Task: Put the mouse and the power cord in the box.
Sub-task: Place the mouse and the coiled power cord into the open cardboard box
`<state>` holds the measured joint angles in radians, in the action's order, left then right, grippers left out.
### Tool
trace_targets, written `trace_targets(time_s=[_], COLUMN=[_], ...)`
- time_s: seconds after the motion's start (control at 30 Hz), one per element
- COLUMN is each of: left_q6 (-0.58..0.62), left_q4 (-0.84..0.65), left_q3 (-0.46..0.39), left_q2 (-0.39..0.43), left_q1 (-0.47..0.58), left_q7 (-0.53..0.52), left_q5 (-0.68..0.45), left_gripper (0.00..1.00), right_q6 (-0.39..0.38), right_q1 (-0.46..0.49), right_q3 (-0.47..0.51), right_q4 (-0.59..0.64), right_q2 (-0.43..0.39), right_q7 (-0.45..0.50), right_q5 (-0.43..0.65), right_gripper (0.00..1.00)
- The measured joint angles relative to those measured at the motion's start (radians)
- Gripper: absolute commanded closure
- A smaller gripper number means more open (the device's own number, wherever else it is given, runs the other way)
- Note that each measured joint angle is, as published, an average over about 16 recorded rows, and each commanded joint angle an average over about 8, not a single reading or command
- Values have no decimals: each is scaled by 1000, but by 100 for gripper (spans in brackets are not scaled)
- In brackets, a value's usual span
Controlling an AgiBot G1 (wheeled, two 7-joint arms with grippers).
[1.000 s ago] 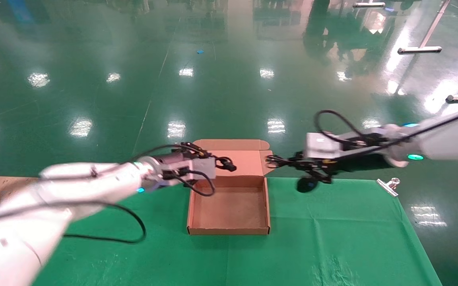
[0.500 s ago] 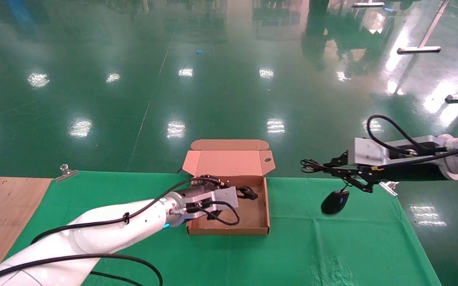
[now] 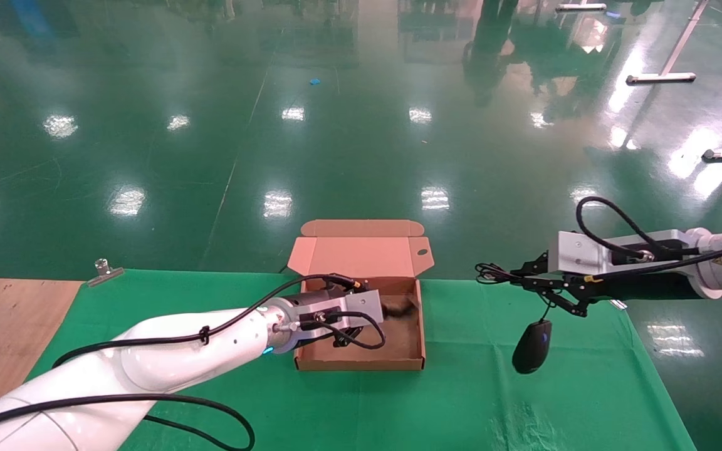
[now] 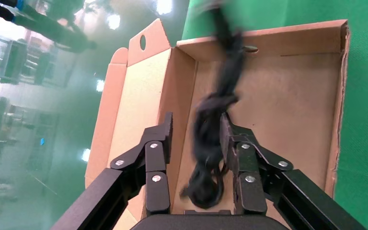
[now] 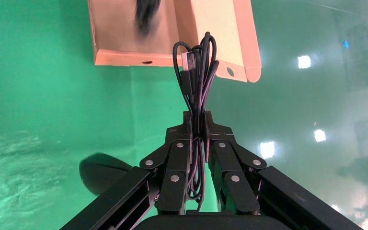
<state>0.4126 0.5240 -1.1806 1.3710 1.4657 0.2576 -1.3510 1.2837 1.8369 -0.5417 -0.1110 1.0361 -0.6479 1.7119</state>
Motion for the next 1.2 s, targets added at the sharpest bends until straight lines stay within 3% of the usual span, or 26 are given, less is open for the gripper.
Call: trace_targets(time_s=[0.27, 0.5, 0.97, 1.2], left_q6=[4, 87, 513, 633], left_q4=[-15, -45, 6, 17], left_q3=[-24, 20, 239, 310], left_q2=[-7, -57, -382, -509], left_q1=[13, 30, -13, -71], left_q7=[-26, -38, 124, 190], left_q5=[95, 220, 549, 652], left_gripper=[0, 0, 0, 0], right_q6=[11, 7, -85, -167], right_q1=[11, 28, 8, -48], right_q3=[-3, -10, -45, -117], right_q4=[4, -9, -68, -175], right_q2=[31, 98, 290, 333], right_q7=[4, 23, 104, 182], right_q5=[2, 9, 30, 28], right_gripper=[100, 100, 100, 100])
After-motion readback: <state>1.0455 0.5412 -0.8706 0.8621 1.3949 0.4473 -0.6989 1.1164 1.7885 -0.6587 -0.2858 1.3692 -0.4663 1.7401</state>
